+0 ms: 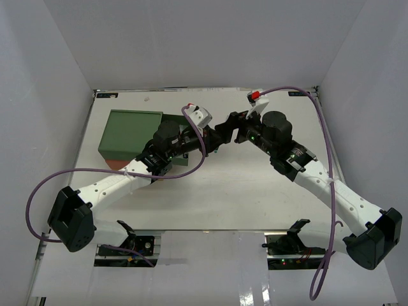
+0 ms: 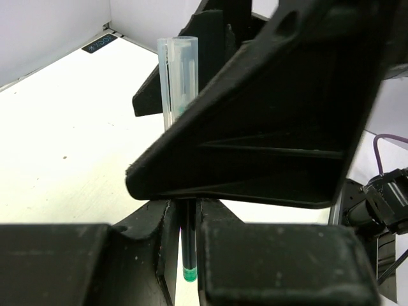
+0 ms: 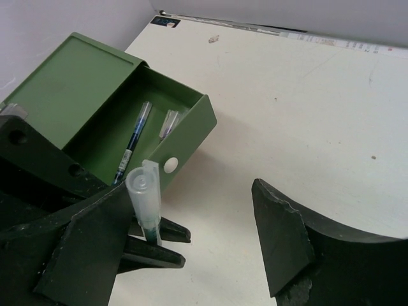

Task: Sort the stationery into containers
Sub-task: Close the pen cap on the pen.

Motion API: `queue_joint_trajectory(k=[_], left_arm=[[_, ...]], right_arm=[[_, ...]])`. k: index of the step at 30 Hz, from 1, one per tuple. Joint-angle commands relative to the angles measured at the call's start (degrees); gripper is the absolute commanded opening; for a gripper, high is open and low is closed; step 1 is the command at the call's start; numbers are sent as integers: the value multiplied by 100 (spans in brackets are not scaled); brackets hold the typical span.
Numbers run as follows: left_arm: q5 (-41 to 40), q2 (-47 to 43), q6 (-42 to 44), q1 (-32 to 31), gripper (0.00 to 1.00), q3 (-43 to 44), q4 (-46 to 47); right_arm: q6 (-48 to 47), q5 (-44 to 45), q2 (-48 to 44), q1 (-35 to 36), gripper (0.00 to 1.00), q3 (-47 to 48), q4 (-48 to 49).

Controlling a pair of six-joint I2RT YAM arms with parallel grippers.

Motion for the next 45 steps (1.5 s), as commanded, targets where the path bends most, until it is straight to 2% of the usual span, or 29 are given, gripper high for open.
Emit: queue_joint_trajectory(k=[1,9,13,19,30,37,45], left_arm=[[-157,-34,-78,-41,0,162,548],[-227,125,-113,-50,0,241,178],[-227,142,-157,-59,0,241,72],[-245,125,-210,-76,0,303,-209],[-306,125,-254,-103,0,224,-306],[-306,-7,-254,-112,0,127,-174],[-271,-42,-245,-120,0,74,-165]], right_arm=[[-196,-540,-118,214,80,36,-363],[-222,-672,-162,214,80,176,-29],[-275,-436,-179,214,79,159,94],[-415,-111,-144,205,70,246,121],[-389,83,67,205,66,519,305],[-328,207,128,196,53,484,297],[-310,373,32,196,44,440,305]])
